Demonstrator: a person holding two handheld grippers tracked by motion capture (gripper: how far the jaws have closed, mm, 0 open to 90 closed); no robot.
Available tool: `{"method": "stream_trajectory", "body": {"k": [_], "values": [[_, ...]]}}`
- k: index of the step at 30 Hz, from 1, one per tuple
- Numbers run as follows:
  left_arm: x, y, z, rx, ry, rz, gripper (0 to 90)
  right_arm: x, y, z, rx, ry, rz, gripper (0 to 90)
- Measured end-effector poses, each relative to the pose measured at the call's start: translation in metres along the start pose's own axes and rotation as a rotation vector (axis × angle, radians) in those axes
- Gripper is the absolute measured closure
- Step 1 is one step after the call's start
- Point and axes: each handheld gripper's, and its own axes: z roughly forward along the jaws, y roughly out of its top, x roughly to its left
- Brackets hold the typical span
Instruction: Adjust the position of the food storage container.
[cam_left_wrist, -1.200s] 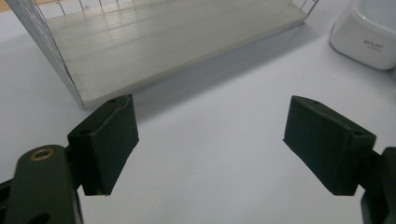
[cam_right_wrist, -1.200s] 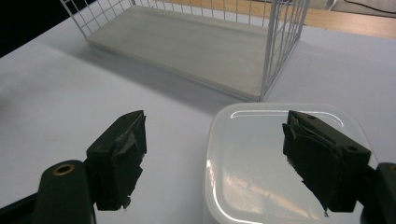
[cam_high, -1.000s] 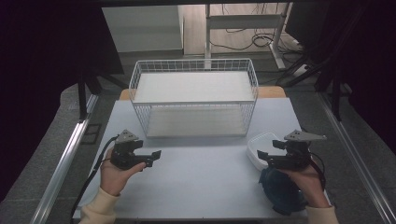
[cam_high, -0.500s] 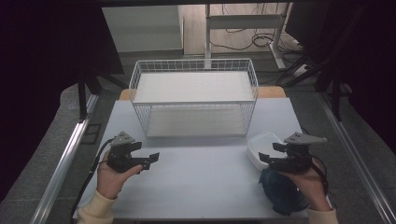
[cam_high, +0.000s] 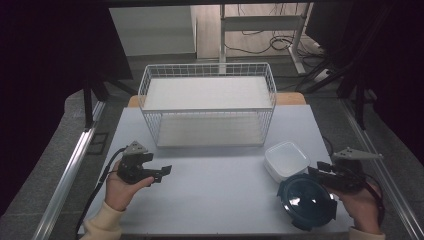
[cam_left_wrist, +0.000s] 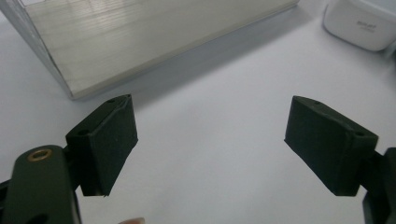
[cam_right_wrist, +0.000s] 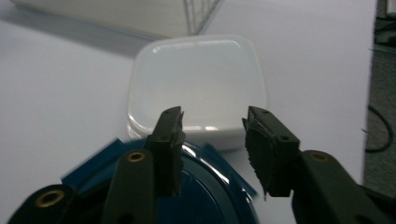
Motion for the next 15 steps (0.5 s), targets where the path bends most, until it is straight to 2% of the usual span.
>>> {"method": "stream_trajectory", "body": {"k": [2,5,6,9,11,15], "values": [[0.002,-0.002,-0.001,0.004,-0.006,-0.01,16.1,-0.007,-0.008,-0.007,0.027,-0.038,-0.013,66.0],[0.004,-0.004,-0.001,0.01,-0.003,-0.029,16.0,-0.015,-0.02,-0.01,0.057,-0.062,0.008,73.8],[0.004,-0.004,-0.001,0.01,-0.003,-0.029,16.0,-0.015,-0.02,-0.01,0.057,-0.062,0.008,73.8],[0.005,-0.006,-0.001,0.012,-0.003,-0.039,16.1,-0.027,-0.031,-0.009,0.109,-0.1,0.016,86.8],[0.005,-0.006,-0.001,0.015,-0.005,-0.035,16.1,-0.029,-0.033,-0.007,0.123,-0.109,0.009,88.9],[0.005,-0.007,0.002,0.025,-0.006,-0.033,16.1,-0.032,-0.038,0.005,0.201,-0.109,-0.02,89.3]]}}
